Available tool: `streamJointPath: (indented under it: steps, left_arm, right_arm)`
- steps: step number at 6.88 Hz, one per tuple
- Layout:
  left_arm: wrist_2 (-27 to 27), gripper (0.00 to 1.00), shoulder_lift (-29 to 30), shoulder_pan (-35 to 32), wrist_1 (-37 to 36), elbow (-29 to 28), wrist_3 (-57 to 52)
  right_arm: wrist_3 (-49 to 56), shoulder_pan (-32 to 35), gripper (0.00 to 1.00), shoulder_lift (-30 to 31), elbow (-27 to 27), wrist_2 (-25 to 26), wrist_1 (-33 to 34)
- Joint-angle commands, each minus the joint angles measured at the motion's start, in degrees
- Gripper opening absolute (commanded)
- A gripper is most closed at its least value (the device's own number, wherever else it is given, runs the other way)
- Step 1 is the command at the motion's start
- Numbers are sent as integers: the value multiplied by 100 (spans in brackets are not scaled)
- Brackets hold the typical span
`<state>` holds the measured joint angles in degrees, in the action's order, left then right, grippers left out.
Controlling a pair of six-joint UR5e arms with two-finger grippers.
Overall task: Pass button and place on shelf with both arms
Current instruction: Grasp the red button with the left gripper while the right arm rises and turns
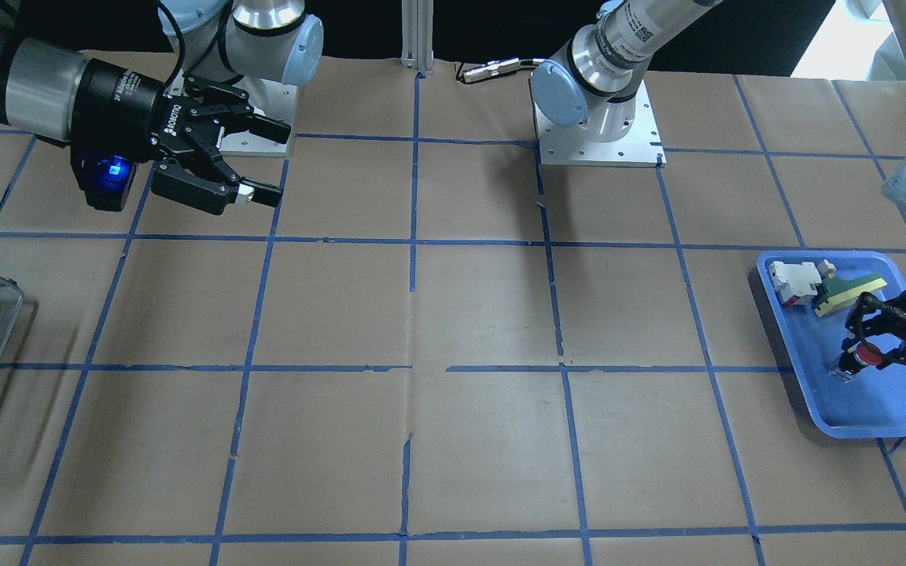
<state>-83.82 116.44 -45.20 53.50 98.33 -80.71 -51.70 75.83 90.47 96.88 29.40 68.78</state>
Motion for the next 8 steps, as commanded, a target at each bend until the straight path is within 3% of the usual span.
streamJointPath:
  steps: [1,3,4,5,6,8]
  left_arm:
    - [6,48,-42,-76,2,2,2]
    - [-55,34,-156,-129,124,2,81]
    - [-73,26,-313,-129,517,2,255]
    - [-160,24,-463,-147,608,2,353]
    - [-178,23,-786,-260,1261,-7,502]
    - [707,20,-1577,-400,2546,106,1334]
  right_arm:
    - [20,-16,100,-3,58,-66,-40]
    - [29,2,100,-38,94,-101,-40]
    - [38,-16,100,-20,216,-101,-31]
    - [38,-16,100,-3,286,-101,-40]
    - [38,-16,100,-3,304,-110,-40]
    - [29,-7,100,-29,331,-110,82]
